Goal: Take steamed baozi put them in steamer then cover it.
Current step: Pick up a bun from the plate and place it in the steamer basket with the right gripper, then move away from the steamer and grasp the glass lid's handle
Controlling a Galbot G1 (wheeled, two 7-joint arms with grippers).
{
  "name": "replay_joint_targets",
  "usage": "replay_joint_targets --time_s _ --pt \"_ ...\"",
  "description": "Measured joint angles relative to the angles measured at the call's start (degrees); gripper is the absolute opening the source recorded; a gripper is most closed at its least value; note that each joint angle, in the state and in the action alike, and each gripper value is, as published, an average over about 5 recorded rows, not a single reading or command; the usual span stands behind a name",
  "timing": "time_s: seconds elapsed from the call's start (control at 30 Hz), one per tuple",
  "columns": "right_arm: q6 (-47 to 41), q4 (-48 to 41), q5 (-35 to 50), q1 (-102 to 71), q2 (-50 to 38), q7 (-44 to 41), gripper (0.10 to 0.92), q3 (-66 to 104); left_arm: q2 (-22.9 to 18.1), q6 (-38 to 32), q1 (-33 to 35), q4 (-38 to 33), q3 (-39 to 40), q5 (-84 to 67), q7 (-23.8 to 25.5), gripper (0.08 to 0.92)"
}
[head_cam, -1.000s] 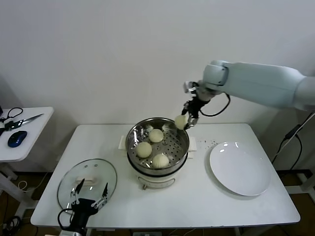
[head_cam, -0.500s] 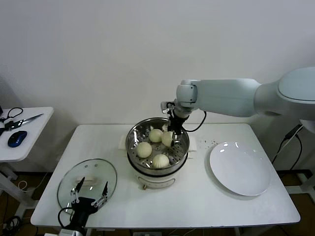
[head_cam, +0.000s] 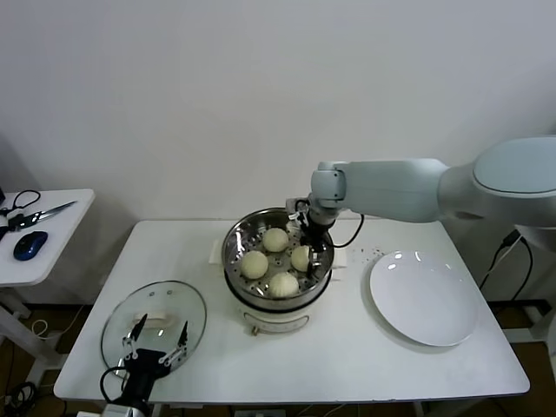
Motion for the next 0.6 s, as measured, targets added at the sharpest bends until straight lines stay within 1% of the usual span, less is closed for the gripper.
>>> replay_joint_targets --time_s 0.1,0.2,0.6 --pt "-0.3 0.0 -0.1 -0.1 -0.2 0.2 0.777 0.3 0.0 0.1 -0.2 0.0 0.0 0.1 0.0 0.823" --pt "-0.5 0.2 -0.2 -0.1 -0.5 0.1 0.815 0.7 0.1 0.2 -0.3 0.0 0.0 0.2 0.0 0.823" --pt "0.0 0.6 0.3 2.0 -2.4 -3.0 0.823 3.1 0.2 0.4 -0.4 -0.4 0.2 0.7 0.0 0.823"
